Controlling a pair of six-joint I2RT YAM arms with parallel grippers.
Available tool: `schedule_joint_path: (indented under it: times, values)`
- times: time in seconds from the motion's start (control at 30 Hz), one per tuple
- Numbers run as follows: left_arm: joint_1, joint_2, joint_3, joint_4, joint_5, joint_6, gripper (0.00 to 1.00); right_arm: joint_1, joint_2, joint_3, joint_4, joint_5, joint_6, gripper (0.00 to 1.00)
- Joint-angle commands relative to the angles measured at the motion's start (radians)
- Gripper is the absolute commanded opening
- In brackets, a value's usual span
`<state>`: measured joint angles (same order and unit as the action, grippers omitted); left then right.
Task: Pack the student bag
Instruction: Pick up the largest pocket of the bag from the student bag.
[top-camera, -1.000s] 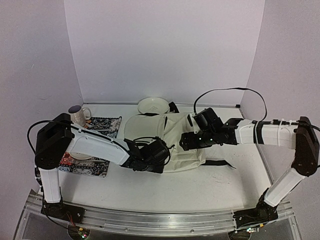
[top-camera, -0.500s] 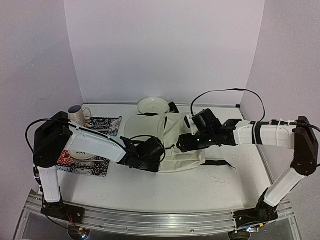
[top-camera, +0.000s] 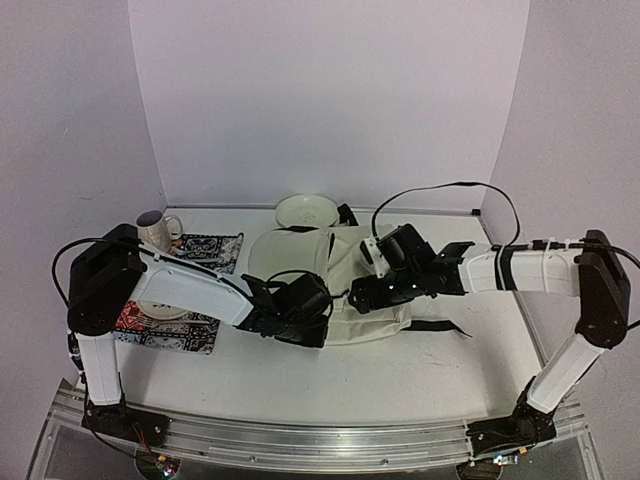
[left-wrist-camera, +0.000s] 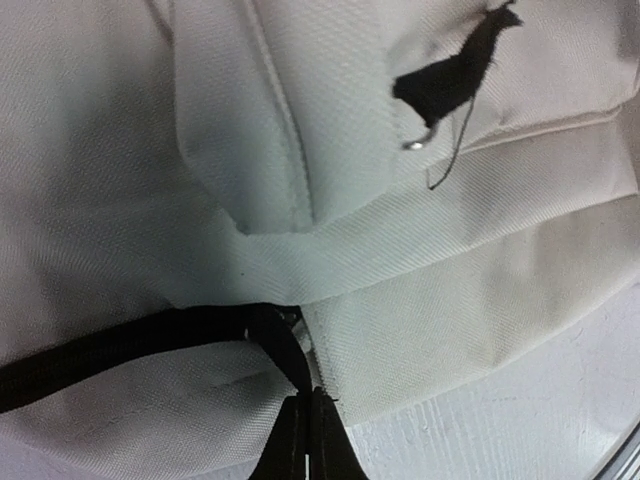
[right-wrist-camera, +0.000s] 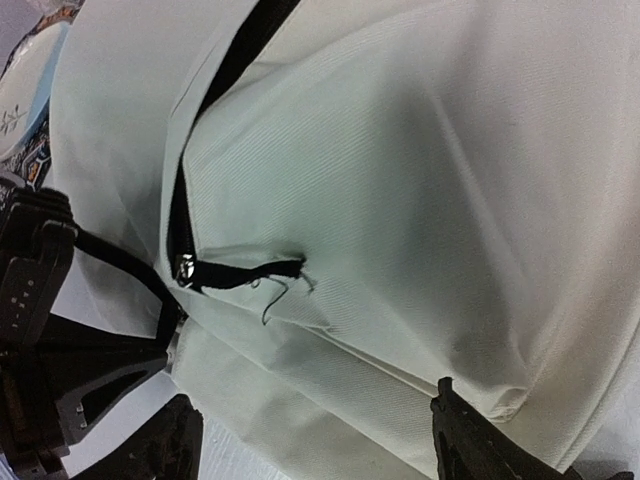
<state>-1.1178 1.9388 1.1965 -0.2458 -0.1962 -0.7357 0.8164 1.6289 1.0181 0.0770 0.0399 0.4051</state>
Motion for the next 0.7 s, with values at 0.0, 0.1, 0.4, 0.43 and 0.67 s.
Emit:
schedule_joint_path:
  times: [0.0,0.1,0.4,0.43,0.67]
  values:
    - [0.014,-0.05,0.008,0.017,-0.016,0.017,0.0,0.051,0.037,0.038,-0.01,-0.032,-0.064,0.79]
    - [0.031,-0.119,-0.035,0.009,-0.028,0.024,0.0,0.08,0.062,0.037,0.015,-0.032,-0.097,0.79]
    - [0.076,-0.233,-0.086,-0.002,0.038,0.077,0.0,0.135,0.122,-0.024,0.229,-0.04,-0.309,0.84]
    - [0.079,-0.238,-0.083,-0.002,0.047,0.081,0.0,0.14,0.129,-0.028,0.251,-0.031,-0.333,0.84]
    - [0.089,-0.281,-0.075,0.0,0.13,0.1,0.0,0.154,0.204,-0.015,0.327,0.025,-0.48,0.79]
